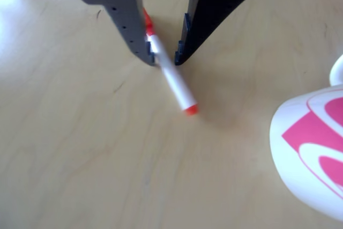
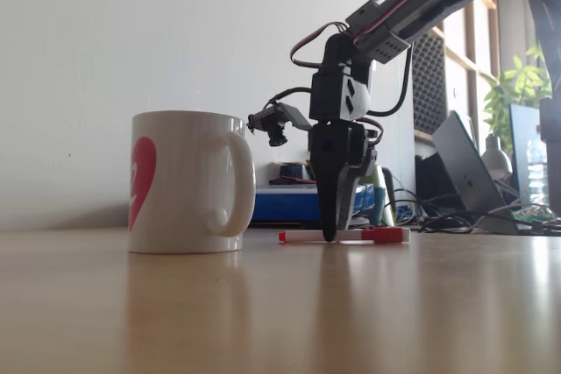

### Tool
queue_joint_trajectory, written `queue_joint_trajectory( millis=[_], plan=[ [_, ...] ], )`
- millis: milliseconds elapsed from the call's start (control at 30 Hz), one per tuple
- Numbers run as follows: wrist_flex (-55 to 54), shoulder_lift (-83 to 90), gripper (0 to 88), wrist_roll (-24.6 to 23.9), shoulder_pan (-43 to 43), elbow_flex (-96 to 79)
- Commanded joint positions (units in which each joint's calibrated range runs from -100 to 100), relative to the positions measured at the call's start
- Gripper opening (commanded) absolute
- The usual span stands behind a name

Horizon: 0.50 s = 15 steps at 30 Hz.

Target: Grab the pen and place it in the cup.

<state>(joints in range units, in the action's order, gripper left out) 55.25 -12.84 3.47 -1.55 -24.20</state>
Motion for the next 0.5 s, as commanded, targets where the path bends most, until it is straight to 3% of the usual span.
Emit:
queue_joint_trajectory(
  millis=[0,467],
  plan=[
    [-0.7,0.6,1.0,-1.1,0.2,0.8],
    [-2.0,3.4,1.1,-0.3,1.5,2.1]
  ],
)
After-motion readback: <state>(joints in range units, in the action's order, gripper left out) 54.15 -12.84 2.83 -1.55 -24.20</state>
